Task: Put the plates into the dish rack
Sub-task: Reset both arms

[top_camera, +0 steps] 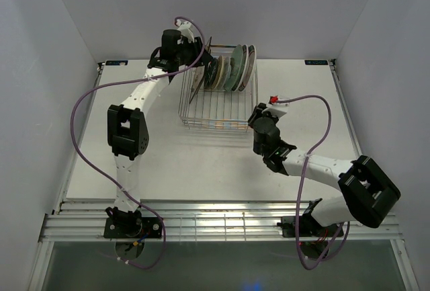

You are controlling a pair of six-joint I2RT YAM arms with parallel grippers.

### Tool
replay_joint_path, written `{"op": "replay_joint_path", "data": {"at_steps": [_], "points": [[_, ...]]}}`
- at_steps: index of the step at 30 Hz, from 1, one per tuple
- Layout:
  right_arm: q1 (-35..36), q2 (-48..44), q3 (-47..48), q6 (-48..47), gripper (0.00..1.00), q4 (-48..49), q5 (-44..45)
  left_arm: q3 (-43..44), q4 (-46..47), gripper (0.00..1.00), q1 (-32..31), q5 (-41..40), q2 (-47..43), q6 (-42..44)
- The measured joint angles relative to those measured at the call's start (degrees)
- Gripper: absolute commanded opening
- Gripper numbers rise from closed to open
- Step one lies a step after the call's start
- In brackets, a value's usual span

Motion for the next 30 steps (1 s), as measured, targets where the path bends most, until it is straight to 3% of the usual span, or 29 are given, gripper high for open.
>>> {"op": "replay_joint_path", "data": {"at_steps": [5,17,20,30], "points": [[0.0,-4.8,-3.6,1.0,0.34,0.0,-0.1,0.0,-1.1,0.65,0.0,0.9,0.1,0.5],[0.0,-17.0,-11.6,3.1,0.34,-1.3,-0.2,-0.3,-3.6,0.84,0.0,1.7,0.1,2.2],[0.0,-17.8,-12.2,3.4,0.34,-2.4,0.3,-0.3,-4.2,0.95,0.0,1.7,0.1,2.9],[0.0,-22.8,-14.1,2.5,0.41,-5.6,-0.6,-0.3,-6.6,0.98,0.2,1.2,-0.7,5.1]]}}
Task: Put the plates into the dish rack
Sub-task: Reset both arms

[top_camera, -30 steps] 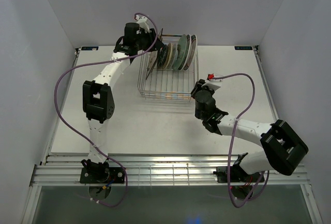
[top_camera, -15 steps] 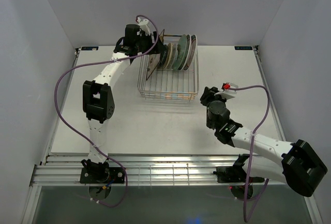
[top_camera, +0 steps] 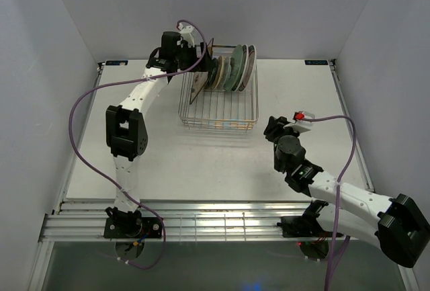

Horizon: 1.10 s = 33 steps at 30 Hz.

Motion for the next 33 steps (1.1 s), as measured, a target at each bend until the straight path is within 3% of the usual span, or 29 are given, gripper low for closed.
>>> {"op": "replay_joint_path", "data": {"at_steps": [2,3,7,8,10,13,16,25,33], "points": [[0.0,-1.9,-0.2,-0.5,0.42,-0.2,-0.8,0.0,-0.9,0.98,0.0,-0.2,-0.8,0.8],[0.0,-2.8,-0.5,-0.8,0.48,-0.2,-1.1,0.0,-1.2,0.98,0.0,-0.2,-1.3,1.2],[0.0,-5.5,-1.4,-2.0,0.74,-0.5,-1.8,-0.2,-2.2,0.98,0.1,-0.2,-4.5,2.6],[0.0,-5.9,-1.5,-2.3,0.86,-0.6,-1.9,-0.2,-2.3,0.98,0.1,-0.2,-5.5,2.9],[0.0,-6.7,-1.9,-2.9,0.99,-0.9,-2.1,-0.6,-2.3,0.98,0.1,-0.2,-8.2,3.6],[0.0,-7.7,-2.4,-3.8,0.9,-1.4,-2.9,-3.1,-1.7,0.98,0.1,-0.2,-14.0,4.6],[0.0,-8.5,-2.8,-4.4,0.9,-2.1,-4.3,-8.2,0.3,0.98,0.2,-0.2,-21.0,5.5],[0.0,-11.0,-2.1,-9.1,0.9,-7.7,-13.6,-40.7,13.1,0.98,1.2,-1.8,-48.7,8.6],[0.0,-17.0,-2.5,-11.7,0.9,-12.2,-19.1,-61.9,19.6,0.98,3.5,-6.6,-60.5,11.6]]}}
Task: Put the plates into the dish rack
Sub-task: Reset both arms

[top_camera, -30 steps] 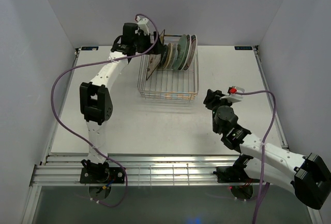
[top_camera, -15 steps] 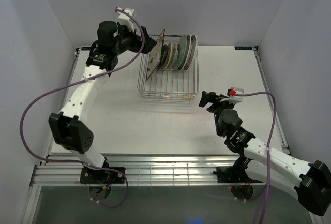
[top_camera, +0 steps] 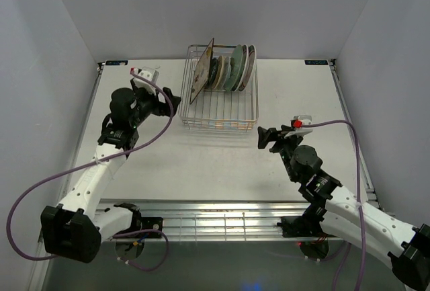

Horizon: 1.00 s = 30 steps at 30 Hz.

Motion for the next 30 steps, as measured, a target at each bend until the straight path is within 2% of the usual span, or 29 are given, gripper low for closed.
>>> {"op": "replay_joint_path", "data": {"at_steps": [7,14,22,30], "points": [[0.0,-5.7,-6.2,1.9,0.9,-0.5,-1.1,-13.8,2.1,0.98,0.3,-8.8,-7.0,0.9],[0.0,-11.1,-11.7,5.0,0.9,-2.1,-0.7,-25.9,5.8,0.98,0.6,-14.4,-18.8,2.0],[0.0,-15.5,-15.6,6.6,0.9,-3.0,-0.4,-30.3,8.9,0.98,0.7,-16.3,-17.7,3.4],[0.0,-17.7,-17.2,7.0,0.9,-3.3,0.0,-33.1,11.2,0.98,0.7,-16.7,-20.7,4.9]]}}
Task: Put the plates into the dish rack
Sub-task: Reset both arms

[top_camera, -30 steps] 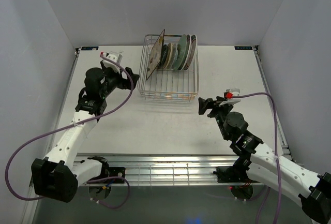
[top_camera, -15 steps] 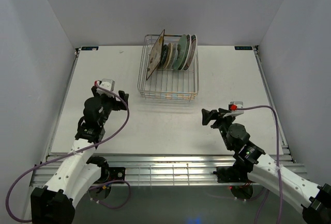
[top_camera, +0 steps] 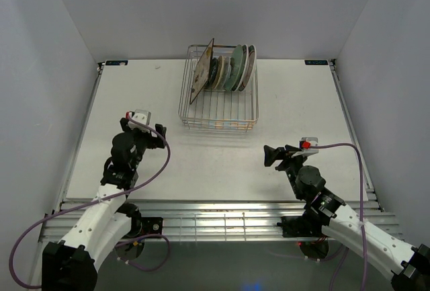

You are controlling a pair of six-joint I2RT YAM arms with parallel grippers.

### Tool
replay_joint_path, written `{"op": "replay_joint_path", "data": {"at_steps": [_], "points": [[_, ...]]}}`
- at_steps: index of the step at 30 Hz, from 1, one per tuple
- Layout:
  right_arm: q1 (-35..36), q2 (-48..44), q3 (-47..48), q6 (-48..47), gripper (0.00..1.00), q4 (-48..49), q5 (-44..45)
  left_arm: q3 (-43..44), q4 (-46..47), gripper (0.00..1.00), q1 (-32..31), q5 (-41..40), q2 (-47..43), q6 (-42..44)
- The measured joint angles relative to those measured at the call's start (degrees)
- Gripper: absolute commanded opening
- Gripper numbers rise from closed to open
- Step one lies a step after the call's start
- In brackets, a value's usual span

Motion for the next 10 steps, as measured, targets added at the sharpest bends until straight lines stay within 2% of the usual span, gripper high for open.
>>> {"op": "replay_joint_path", "data": {"at_steps": [10], "points": [[0.0,0.1,0.0,0.0,0.9,-0.1,0.0,0.0,0.9,0.98,0.0,-0.2,-0.6,0.4]]}}
